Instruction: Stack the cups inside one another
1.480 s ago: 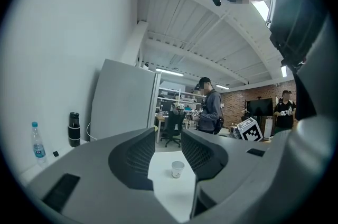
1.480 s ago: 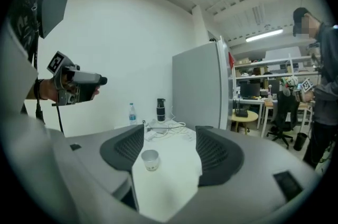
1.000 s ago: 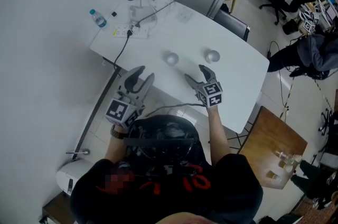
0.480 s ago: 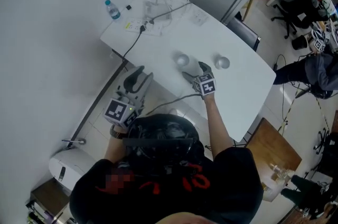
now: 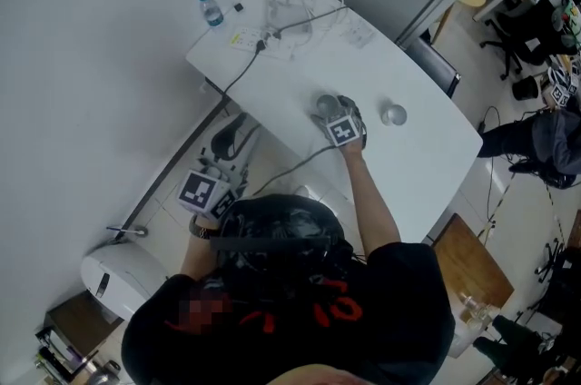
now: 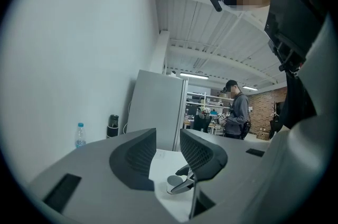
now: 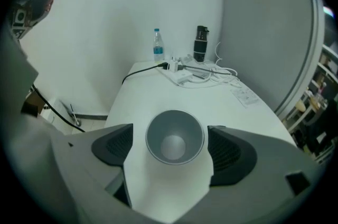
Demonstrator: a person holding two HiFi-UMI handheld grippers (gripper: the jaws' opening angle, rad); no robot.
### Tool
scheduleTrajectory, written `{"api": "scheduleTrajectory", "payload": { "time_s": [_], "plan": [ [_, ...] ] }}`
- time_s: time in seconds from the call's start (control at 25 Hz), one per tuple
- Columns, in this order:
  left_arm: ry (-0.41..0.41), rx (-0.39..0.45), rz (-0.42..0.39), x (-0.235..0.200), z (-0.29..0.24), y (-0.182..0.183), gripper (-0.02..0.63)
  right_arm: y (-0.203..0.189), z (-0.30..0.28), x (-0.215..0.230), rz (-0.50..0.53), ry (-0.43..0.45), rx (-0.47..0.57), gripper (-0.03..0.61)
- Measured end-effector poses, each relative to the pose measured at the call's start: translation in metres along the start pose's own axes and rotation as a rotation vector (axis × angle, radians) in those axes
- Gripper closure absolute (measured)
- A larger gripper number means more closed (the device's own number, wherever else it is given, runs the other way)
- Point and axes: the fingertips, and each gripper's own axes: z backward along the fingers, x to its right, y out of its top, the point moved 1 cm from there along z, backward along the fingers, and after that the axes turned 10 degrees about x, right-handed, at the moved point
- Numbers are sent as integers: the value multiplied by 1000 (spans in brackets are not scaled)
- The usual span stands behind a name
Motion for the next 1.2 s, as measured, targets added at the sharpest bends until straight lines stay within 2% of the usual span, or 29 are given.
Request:
{"api": "scheduleTrajectory", "payload": {
  "time_s": [0.2, 0.24, 0.32, 0.48, 0.68, 0.92, 1.04, 1.2],
  "plan": [
    [19, 15, 8, -3, 2, 2, 465, 0, -19, 1, 59, 25, -99, 134],
    [20, 17, 10, -4, 2, 3, 465, -2, -20, 2, 59, 24, -111, 177],
    [24, 19, 12, -7, 2, 3, 465, -2, -21, 3, 59, 25, -126, 189],
    [22, 17, 11, -12, 1, 2, 465, -1, -17, -1, 44, 40, -115, 190],
    [-10, 4, 5, -7, -6, -1, 465, -3, 4, 1, 15, 8, -68, 190],
    [-77, -6, -5, 11, -23, -5, 465, -18, 48, 17, -70, -86, -6, 190],
    [-114, -17, -6, 21, -28, -8, 465, -40, 75, 29, -141, -166, 23, 190],
    [-181, -12, 17, 35, -40, -8, 465, -49, 121, 46, -236, -271, 108, 190]
  ]
}}
